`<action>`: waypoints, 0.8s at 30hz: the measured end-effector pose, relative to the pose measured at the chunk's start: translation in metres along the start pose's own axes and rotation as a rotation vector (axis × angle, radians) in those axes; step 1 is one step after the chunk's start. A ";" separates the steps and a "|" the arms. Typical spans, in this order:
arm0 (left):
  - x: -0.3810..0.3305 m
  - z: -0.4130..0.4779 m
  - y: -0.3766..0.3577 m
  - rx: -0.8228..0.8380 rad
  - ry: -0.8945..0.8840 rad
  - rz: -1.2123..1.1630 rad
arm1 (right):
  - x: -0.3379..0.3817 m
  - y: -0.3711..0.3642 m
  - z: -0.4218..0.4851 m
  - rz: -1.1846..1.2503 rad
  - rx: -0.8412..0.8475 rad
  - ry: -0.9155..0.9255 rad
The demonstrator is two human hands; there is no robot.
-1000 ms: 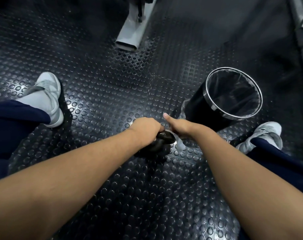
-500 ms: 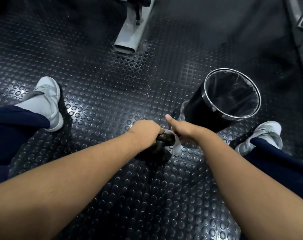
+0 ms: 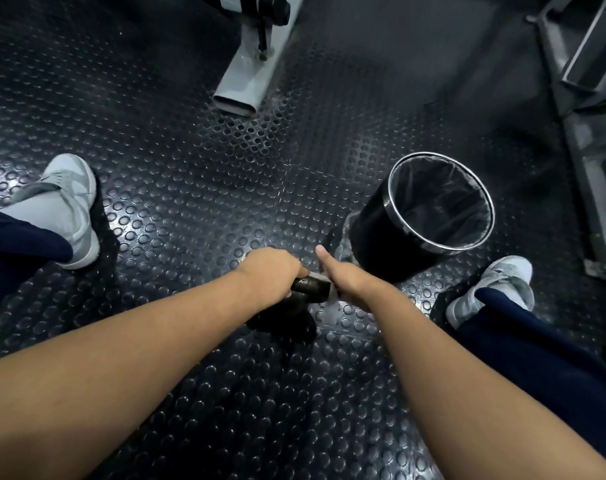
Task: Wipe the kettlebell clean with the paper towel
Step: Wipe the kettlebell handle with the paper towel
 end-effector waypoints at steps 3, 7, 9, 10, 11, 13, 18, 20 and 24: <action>0.000 0.002 0.000 0.002 0.004 0.013 | 0.008 0.003 -0.004 -0.047 0.026 -0.014; -0.002 0.004 0.004 0.006 0.006 -0.002 | 0.016 -0.004 -0.020 0.018 -0.042 -0.006; -0.001 0.002 0.004 0.012 0.008 0.000 | 0.015 -0.012 -0.031 0.055 -0.064 -0.002; -0.001 0.000 0.003 0.014 0.011 0.002 | 0.013 -0.015 -0.033 0.091 -0.065 -0.007; 0.000 0.000 0.003 0.016 0.012 0.004 | 0.009 -0.018 -0.034 0.127 -0.060 -0.007; 0.001 0.000 0.002 0.015 0.010 0.000 | 0.007 -0.019 -0.033 0.170 -0.052 0.007; 0.001 0.003 0.002 0.022 0.008 0.022 | 0.018 -0.001 -0.039 0.042 -0.021 0.000; 0.000 0.003 0.002 0.024 0.010 0.020 | 0.023 0.003 -0.034 0.070 0.008 0.004; -0.005 0.002 0.005 0.018 0.006 0.028 | 0.021 -0.007 -0.024 0.045 0.017 -0.006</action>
Point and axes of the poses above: each hand's wrist, its own z-axis towards the middle knuckle, its own y-axis out of the back of the hand, x = y × z, the point moved 8 cm from there along z, towards the middle knuckle
